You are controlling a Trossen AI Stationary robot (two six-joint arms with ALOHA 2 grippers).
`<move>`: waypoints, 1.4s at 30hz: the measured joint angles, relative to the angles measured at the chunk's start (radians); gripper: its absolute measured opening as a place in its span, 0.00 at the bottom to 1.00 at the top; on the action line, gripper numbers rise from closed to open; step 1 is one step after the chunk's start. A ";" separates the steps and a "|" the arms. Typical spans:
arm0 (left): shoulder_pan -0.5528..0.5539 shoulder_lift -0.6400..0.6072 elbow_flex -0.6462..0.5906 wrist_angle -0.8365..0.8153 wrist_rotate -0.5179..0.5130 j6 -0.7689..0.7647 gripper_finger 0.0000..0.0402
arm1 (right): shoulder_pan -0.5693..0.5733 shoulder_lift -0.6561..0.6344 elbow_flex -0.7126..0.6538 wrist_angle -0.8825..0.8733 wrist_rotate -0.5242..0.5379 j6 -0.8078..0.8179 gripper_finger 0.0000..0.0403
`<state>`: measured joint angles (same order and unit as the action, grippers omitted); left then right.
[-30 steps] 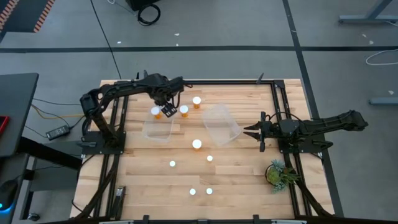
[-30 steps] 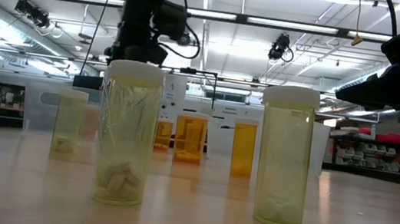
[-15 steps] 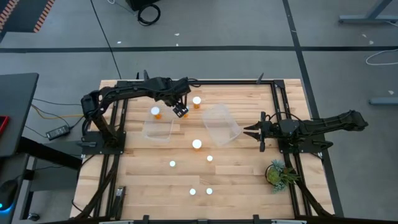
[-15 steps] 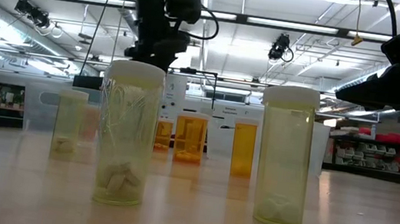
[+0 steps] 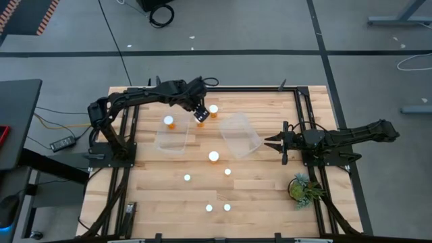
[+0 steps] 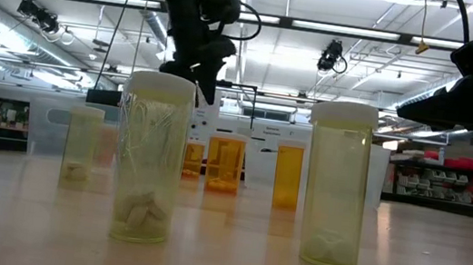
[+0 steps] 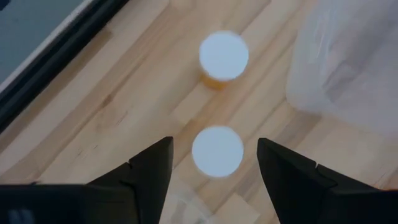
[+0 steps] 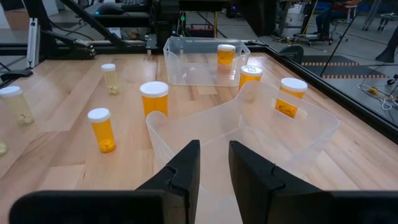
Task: Pick and place medicine bottles into bin by pill shape (circle, oval)
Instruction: Put the large orange pill bottle into the left transparent bin
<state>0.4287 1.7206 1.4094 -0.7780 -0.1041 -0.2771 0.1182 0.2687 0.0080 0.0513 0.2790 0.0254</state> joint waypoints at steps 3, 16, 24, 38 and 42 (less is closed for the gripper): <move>0.000 0.000 0.000 0.051 0.026 0.000 0.63 | 0.000 0.000 0.000 0.000 0.000 0.000 0.23; -0.006 0.014 0.001 0.122 0.042 0.048 0.72 | 0.000 0.000 0.000 0.000 0.000 0.000 0.23; -0.022 0.102 0.000 0.073 0.039 0.108 0.81 | 0.000 0.002 0.000 0.000 0.000 0.000 0.23; -0.028 0.204 0.000 0.006 0.026 0.169 0.95 | 0.000 0.011 0.000 0.001 0.000 0.000 0.23; -0.029 0.208 0.000 0.003 0.023 0.180 0.93 | 0.000 0.012 0.000 0.001 0.000 0.000 0.23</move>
<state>0.4000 1.9286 1.4090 -0.7750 -0.0814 -0.0974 0.1184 0.2805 0.0080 0.0521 0.2792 0.0254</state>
